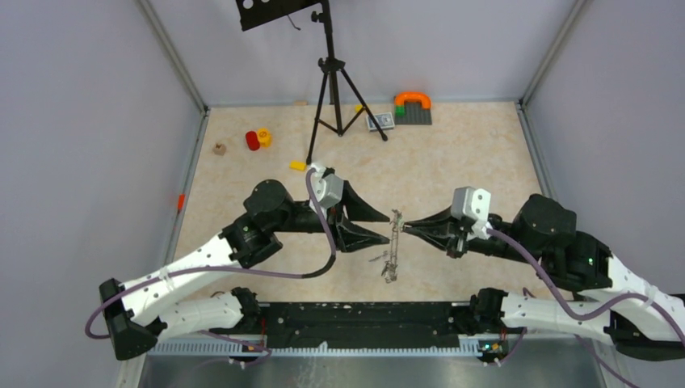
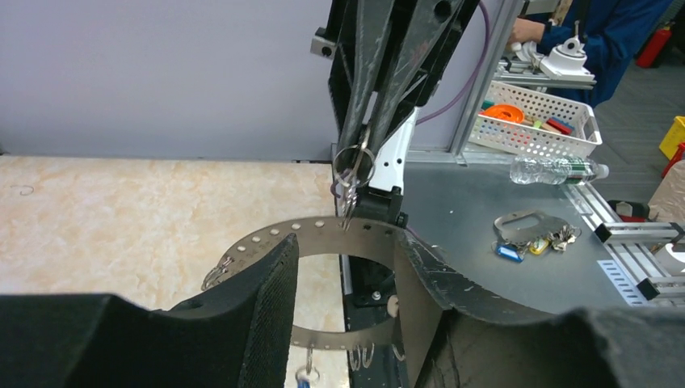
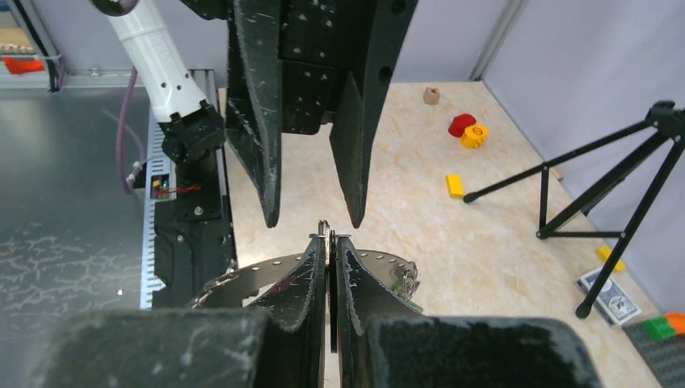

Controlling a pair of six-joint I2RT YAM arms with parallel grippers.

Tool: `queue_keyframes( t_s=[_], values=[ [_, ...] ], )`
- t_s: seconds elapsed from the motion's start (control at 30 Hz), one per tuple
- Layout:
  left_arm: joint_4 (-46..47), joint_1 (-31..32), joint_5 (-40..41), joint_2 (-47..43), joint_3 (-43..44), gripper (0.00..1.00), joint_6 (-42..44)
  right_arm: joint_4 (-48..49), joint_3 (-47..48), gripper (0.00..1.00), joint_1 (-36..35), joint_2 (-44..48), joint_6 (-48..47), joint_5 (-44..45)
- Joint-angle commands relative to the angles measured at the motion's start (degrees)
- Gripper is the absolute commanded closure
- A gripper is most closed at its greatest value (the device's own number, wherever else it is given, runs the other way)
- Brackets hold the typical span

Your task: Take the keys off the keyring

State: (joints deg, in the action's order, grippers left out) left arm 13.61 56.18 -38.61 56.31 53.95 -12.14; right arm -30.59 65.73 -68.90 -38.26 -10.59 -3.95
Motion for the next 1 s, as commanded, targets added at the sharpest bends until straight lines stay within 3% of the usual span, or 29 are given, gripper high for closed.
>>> queue_keyframes(
  t_s=[0.0, 0.33, 0.97],
  values=[
    [3.1, -0.1, -0.7, -2.3, -1.2, 0.50, -0.9, 2.2, 3.3, 1.00, -0.4, 2.2, -5.1, -5.4],
    [-1.5, -0.1, 0.5, -7.2, -1.9, 0.37, 2.2, -3.5, 5.1, 1.00, -0.4, 3.4, -16.5, -22.7],
    [2.2, -0.1, -2.0, -5.1, -2.1, 0.37, -0.4, -8.0, 9.6, 1.00, -0.4, -2.1, -27.6, -29.6]
  ],
)
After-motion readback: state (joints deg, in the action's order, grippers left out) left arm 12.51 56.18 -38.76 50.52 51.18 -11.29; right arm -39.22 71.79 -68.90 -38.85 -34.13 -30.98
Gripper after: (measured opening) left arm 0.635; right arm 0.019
